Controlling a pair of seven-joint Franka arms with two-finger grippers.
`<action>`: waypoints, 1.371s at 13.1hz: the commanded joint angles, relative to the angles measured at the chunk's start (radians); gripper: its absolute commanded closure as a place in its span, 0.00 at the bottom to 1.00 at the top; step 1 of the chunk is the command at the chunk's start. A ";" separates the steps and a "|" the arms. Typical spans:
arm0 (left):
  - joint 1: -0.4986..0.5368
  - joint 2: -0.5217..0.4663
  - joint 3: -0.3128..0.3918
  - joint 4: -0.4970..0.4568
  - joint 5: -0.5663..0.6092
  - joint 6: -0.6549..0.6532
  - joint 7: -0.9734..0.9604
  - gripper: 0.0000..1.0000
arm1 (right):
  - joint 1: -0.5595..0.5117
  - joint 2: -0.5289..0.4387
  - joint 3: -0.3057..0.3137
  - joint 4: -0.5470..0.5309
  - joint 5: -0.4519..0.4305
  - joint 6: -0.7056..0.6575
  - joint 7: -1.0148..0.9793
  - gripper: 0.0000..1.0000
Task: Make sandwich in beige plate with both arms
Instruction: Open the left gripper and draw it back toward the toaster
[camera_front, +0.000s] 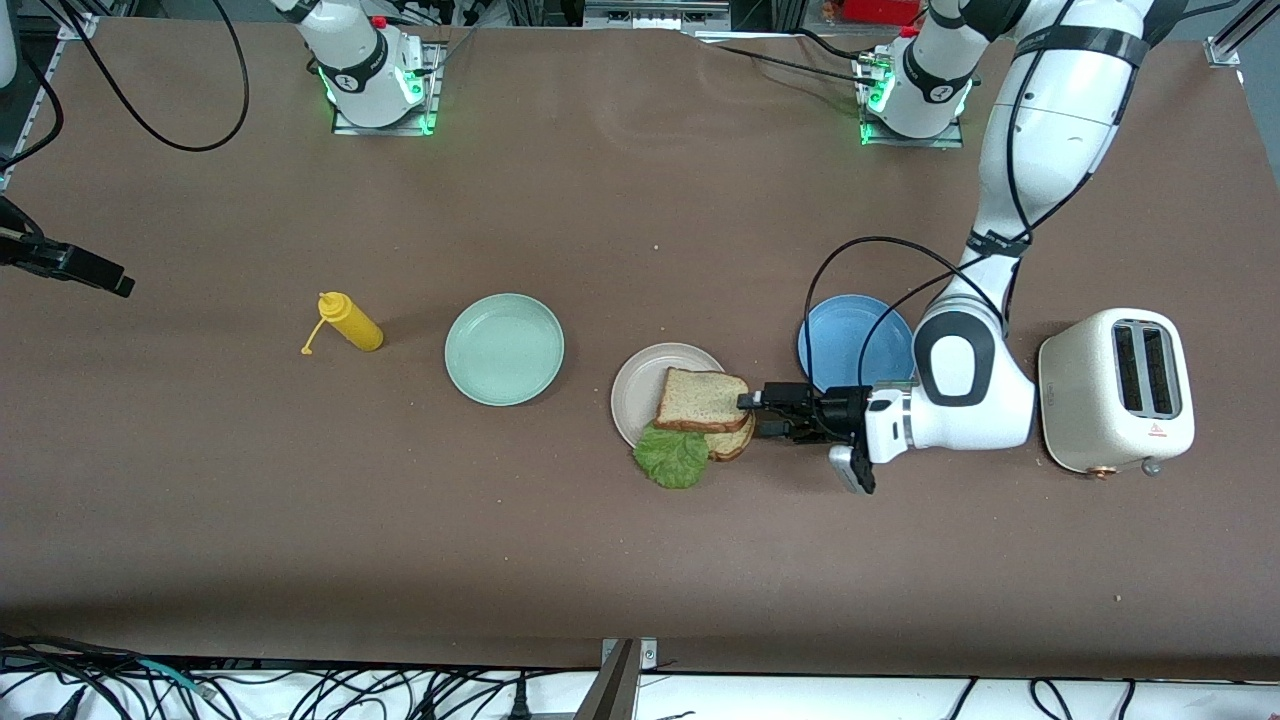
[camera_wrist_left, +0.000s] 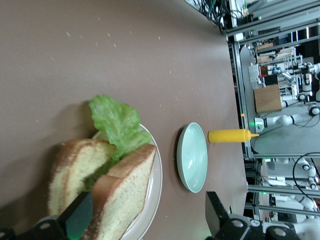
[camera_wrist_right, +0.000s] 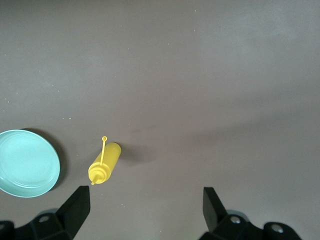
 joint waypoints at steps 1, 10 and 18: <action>0.001 -0.079 0.041 -0.047 -0.001 -0.004 -0.089 0.01 | -0.001 -0.004 -0.001 0.012 0.006 -0.009 0.006 0.00; 0.009 -0.289 0.127 -0.179 0.706 -0.004 -0.164 0.00 | -0.001 -0.004 -0.003 0.008 0.009 -0.011 0.006 0.00; 0.009 -0.519 0.141 -0.311 1.037 -0.013 -0.328 0.00 | -0.001 -0.004 -0.001 0.006 0.009 -0.011 0.006 0.00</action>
